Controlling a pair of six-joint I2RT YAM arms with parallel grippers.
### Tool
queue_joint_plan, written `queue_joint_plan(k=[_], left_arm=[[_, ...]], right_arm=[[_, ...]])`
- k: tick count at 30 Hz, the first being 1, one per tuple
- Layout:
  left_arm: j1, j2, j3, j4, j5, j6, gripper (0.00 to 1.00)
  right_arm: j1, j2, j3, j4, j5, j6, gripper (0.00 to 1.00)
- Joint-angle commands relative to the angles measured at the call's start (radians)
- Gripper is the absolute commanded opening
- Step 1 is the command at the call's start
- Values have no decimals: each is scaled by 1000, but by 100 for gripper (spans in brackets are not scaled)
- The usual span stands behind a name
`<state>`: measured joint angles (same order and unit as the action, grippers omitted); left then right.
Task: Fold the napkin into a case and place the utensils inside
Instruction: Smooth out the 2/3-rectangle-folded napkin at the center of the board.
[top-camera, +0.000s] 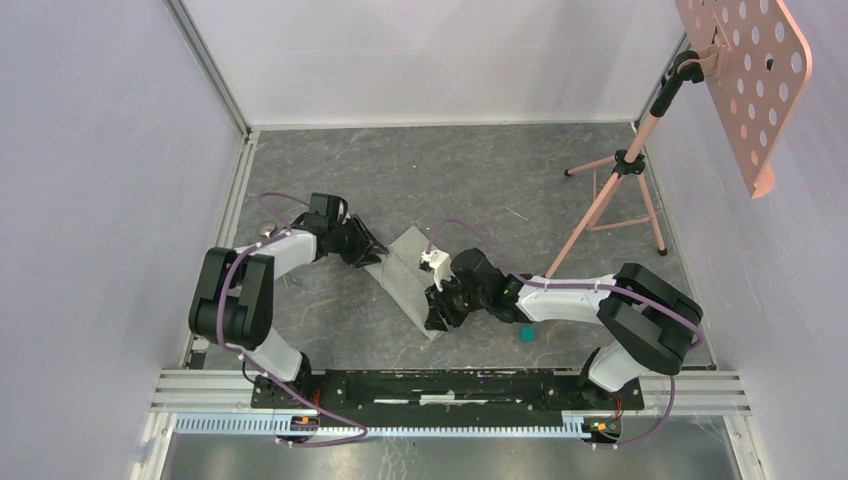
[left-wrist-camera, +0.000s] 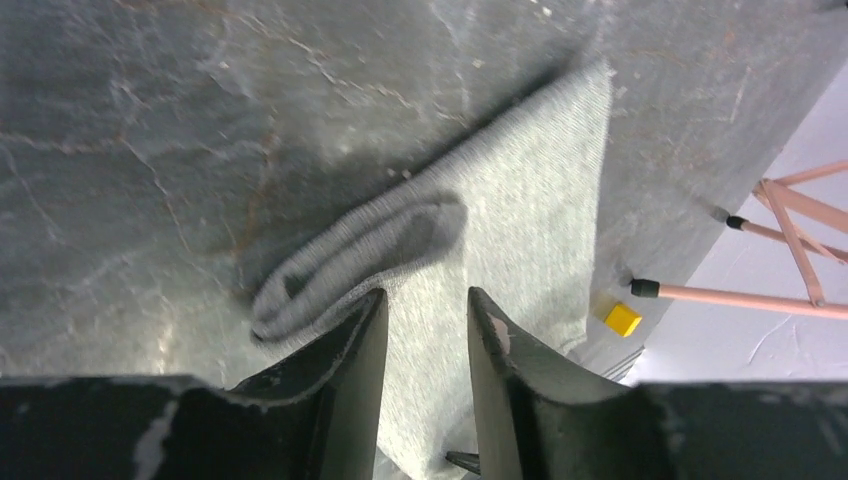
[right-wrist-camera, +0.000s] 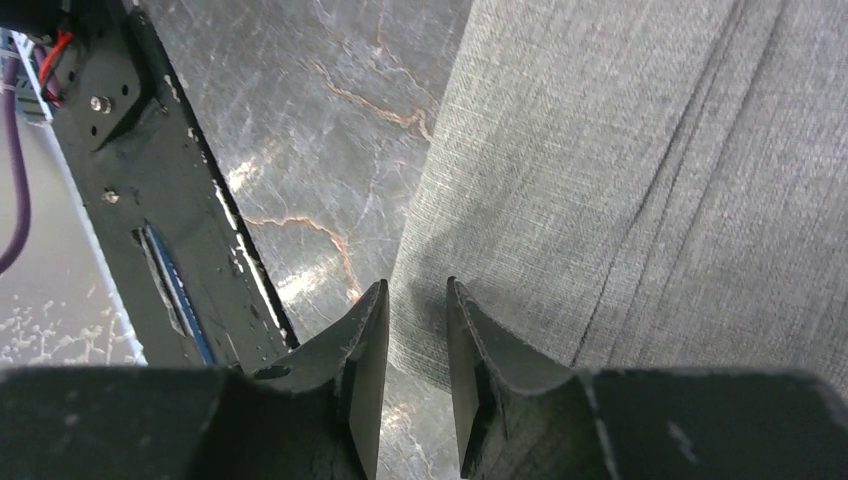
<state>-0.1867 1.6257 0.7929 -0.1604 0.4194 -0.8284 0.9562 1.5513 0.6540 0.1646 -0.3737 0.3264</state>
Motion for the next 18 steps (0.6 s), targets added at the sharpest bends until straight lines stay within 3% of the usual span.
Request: queue_joint_plan(k=[1, 3, 7, 14, 18], left_arm=[[-12, -116, -20, -40, -2, 7, 46], [-25, -108, -21, -12, 13, -13, 48], [-41, -10, 48, 7, 45, -32, 35], [-40, 125, 88, 26, -38, -17, 28], [-52, 57, 75, -3, -83, 9, 34]], right_arm=[[8, -24, 72, -10, -8, -11, 34], [4, -12, 96, -63, 32, -39, 34], [-7, -8, 92, -59, 59, -43, 35], [-8, -2, -3, -35, 129, -31, 34], [0, -13, 22, -68, 128, -38, 34]])
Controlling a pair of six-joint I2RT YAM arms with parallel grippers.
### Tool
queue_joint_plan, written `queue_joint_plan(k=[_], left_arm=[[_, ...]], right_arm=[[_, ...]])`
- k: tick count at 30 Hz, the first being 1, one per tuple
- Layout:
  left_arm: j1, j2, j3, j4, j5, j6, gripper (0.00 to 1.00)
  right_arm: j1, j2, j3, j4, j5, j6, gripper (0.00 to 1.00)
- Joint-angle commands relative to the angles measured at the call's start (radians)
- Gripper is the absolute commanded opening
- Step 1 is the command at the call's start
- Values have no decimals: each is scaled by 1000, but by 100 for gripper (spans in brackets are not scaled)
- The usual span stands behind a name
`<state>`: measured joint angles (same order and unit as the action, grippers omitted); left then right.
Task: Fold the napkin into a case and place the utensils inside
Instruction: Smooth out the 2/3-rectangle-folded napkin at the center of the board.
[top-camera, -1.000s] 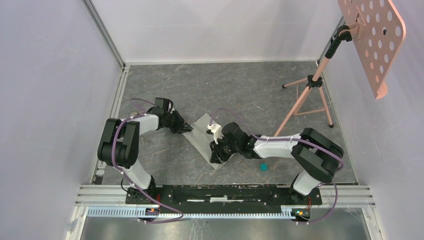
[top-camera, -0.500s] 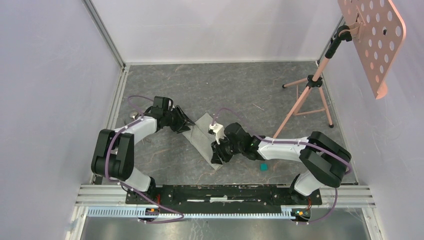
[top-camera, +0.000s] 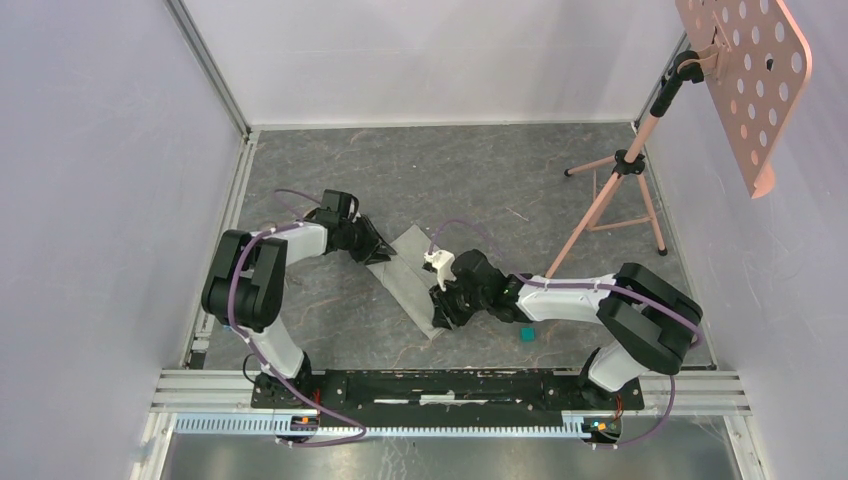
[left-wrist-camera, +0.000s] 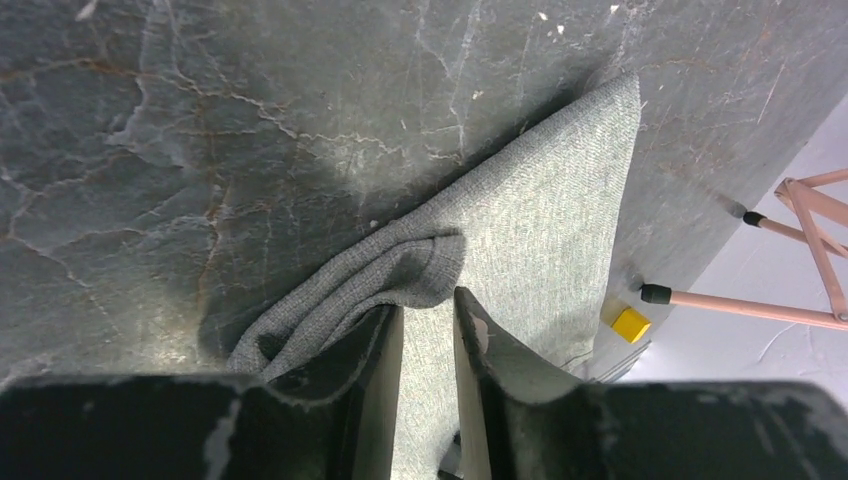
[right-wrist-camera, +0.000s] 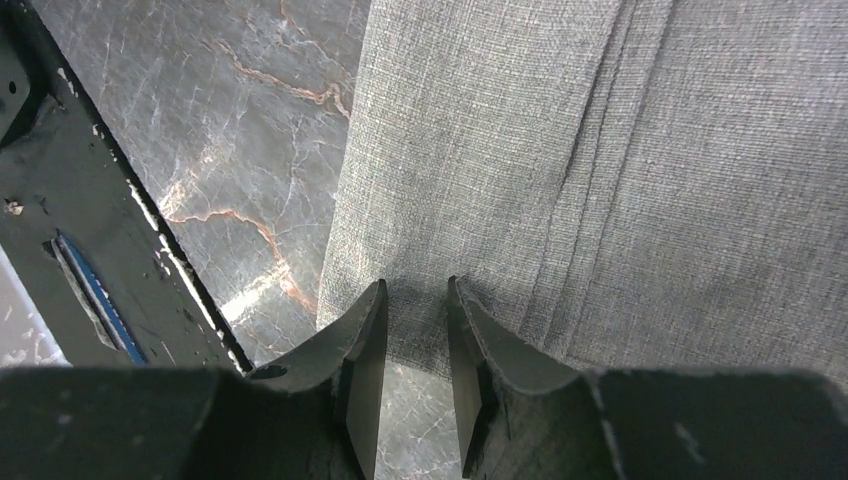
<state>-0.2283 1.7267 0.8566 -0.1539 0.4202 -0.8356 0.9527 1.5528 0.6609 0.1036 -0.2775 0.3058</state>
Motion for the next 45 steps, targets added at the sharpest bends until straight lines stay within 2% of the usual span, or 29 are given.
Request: queue_joint_plan(k=[1, 4, 7, 9, 11, 15, 20, 25, 28, 32, 37, 42, 45], left_arm=[[-14, -64, 10, -23, -86, 23, 42], [-18, -132, 8, -71, -59, 51, 56], [-17, -221, -32, -117, -62, 70, 60], [-17, -271, -80, -106, -60, 49, 59], [-17, -286, -141, -27, -35, 6, 57], [-18, -176, -184, 84, -11, -31, 51], [-17, -81, -182, 94, -54, -6, 49], [-17, -200, -204, 45, -59, 5, 54], [-17, -304, -164, -50, -60, 33, 60], [-11, -407, -109, -146, -63, 60, 71], [20, -465, -99, -186, -59, 86, 78], [19, -439, -108, -175, -8, 109, 79], [-7, -410, -120, -171, -21, 103, 80]], right_arm=[[5, -23, 30, -17, 27, -19, 34], [5, -43, 65, -31, -4, -20, 35], [5, -52, 80, -33, -9, -21, 36], [3, -45, 73, -26, -2, -27, 36], [-12, -28, 60, -22, 6, -32, 36], [-52, 1, 12, 14, -31, -19, 36], [-52, -5, -47, 21, 18, -15, 36], [-28, -45, 13, -81, 107, -54, 37], [5, -57, 109, -203, 189, -93, 44], [85, -47, 242, -332, 319, -121, 59], [153, -13, 321, -393, 401, -107, 71], [97, -57, 296, -343, 408, -63, 76], [-15, -60, 275, -323, 344, -74, 77]])
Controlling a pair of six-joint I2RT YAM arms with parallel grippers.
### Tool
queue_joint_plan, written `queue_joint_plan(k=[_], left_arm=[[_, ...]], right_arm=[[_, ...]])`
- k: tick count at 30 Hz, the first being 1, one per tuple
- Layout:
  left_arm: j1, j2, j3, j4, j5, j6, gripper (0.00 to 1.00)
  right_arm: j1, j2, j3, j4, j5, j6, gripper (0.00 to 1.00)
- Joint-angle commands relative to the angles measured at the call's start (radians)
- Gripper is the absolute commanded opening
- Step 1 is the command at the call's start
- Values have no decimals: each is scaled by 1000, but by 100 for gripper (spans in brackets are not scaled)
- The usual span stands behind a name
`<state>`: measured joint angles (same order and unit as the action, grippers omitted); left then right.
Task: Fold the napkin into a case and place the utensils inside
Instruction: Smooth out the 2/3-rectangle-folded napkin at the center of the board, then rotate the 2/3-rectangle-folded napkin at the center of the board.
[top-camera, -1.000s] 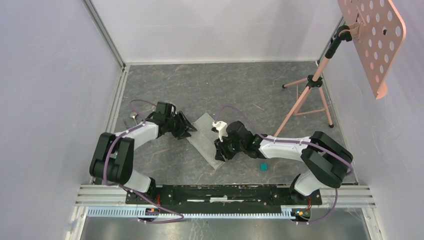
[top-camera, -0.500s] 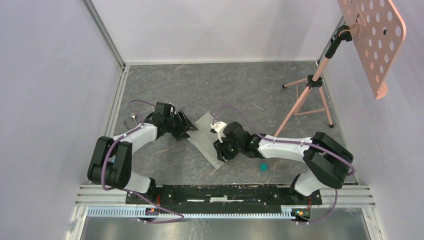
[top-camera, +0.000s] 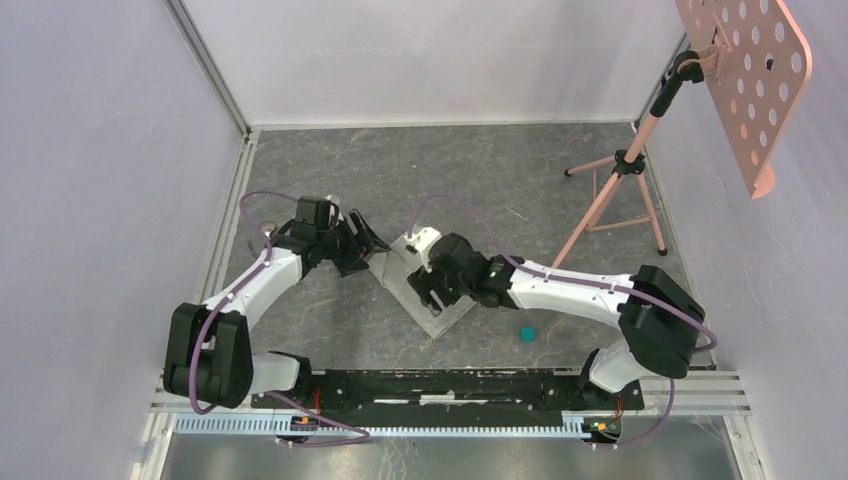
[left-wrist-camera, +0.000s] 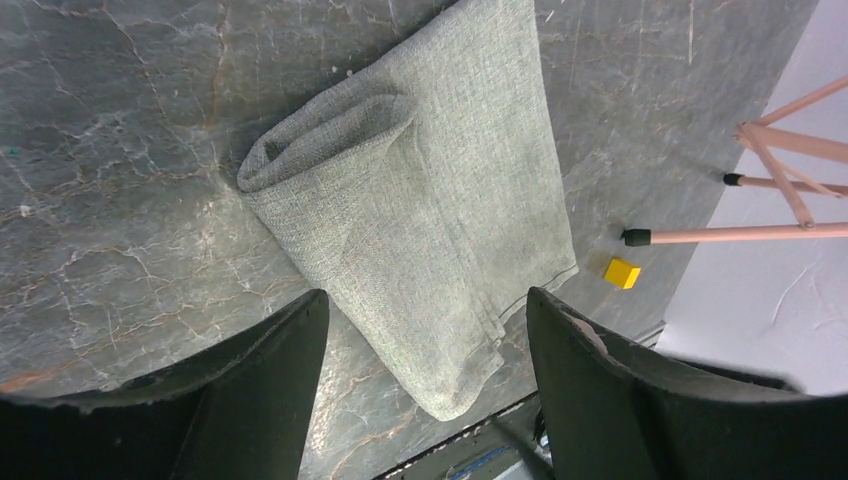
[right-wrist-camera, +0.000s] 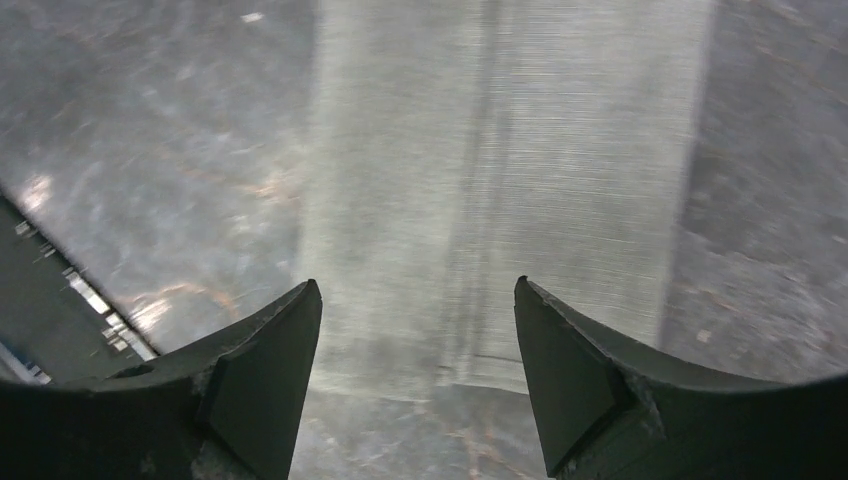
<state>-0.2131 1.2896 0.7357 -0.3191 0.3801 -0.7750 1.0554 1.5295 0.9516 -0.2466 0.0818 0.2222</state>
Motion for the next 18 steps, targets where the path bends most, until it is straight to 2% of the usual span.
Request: queue_joint_plan(k=[1, 4, 8, 12, 18], left_arm=[[-36, 28, -11, -5, -10, 36, 82], [-78, 14, -67, 37, -132, 5, 87], [-89, 84, -93, 98, -192, -20, 93], [-91, 222, -19, 87, -225, -6, 96], [-123, 386, 122, 138, -225, -28, 97]], right_arm=[[-168, -35, -31, 42, -48, 3, 77], [-286, -14, -51, 66, -141, -23, 75], [-380, 19, -66, 76, -180, -65, 70], [-441, 20, -140, 138, -239, -57, 61], [-442, 17, -277, 277, -319, -5, 52]])
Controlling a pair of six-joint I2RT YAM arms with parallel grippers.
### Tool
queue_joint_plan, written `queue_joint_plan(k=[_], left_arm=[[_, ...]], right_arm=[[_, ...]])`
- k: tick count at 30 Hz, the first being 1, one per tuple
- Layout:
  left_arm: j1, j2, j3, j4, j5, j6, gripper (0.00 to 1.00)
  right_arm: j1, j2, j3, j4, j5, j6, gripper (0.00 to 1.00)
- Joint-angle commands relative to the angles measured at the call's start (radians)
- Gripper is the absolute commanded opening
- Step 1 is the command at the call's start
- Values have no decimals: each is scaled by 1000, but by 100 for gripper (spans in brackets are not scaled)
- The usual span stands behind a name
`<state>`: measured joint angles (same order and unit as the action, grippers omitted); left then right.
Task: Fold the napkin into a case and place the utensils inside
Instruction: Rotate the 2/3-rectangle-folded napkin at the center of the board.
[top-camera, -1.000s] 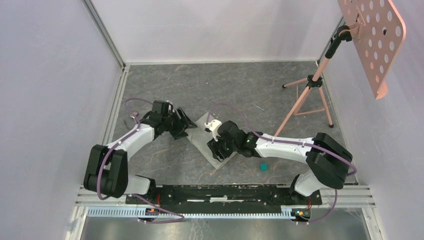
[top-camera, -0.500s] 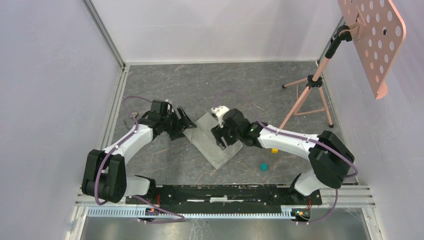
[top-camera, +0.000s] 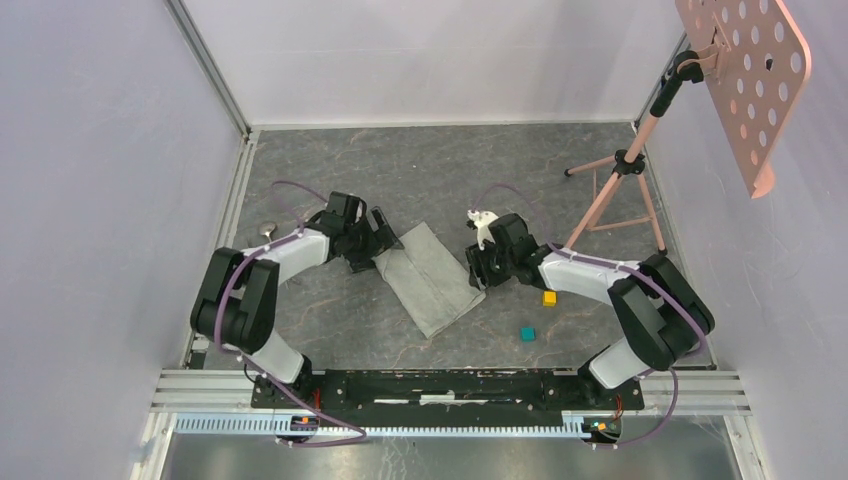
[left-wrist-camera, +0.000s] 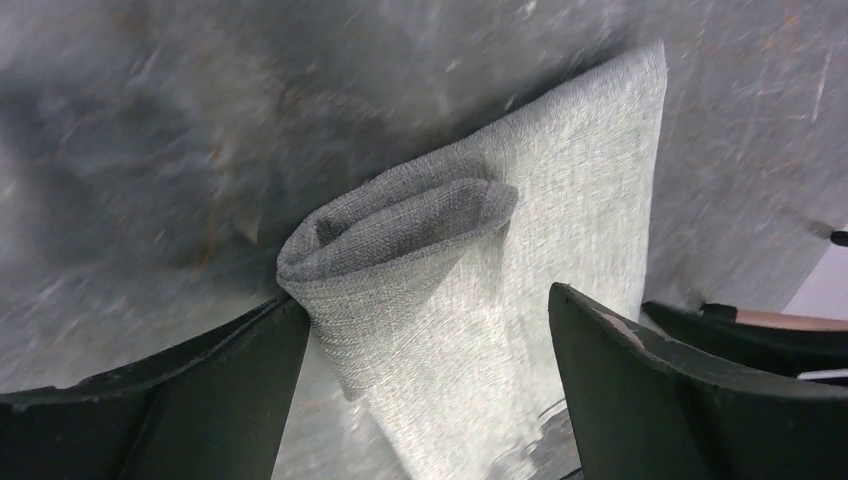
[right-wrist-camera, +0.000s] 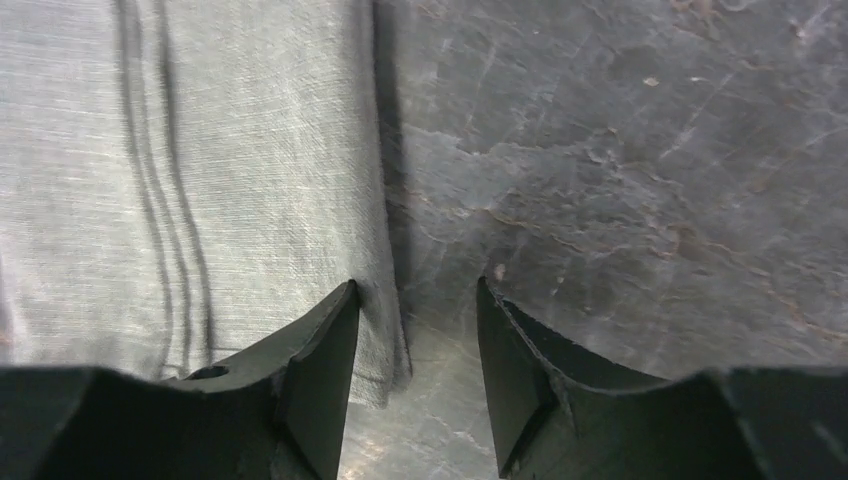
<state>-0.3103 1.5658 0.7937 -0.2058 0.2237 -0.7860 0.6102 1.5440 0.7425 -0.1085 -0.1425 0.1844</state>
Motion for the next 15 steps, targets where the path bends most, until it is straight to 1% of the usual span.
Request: queue_joint_plan(k=[1, 3, 6, 8, 9, 11, 13, 15], left_arm=[[-36, 143, 99, 26, -56, -15, 97], [-58, 214, 203, 25, -9, -7, 96], [-105, 322, 355, 1, 54, 34, 96], [-133, 371, 473, -75, 66, 85, 96], [-144, 382, 504, -108, 54, 111, 96], [-154, 374, 538, -168, -19, 160, 97], [-152, 345, 546, -255, -129, 209, 98], [-151, 284, 527, -322, -234, 243, 99]], right_arm=[[6, 2, -92, 177, -134, 59, 50], [28, -2, -131, 244, -175, 111, 49], [111, -14, -151, 302, -189, 188, 48], [185, -29, -155, 375, -225, 240, 49], [213, -39, -152, 397, -253, 255, 51], [218, -72, -146, 416, -301, 263, 55], [177, -134, -134, 324, -270, 214, 63], [113, -193, -141, 245, -236, 160, 73]])
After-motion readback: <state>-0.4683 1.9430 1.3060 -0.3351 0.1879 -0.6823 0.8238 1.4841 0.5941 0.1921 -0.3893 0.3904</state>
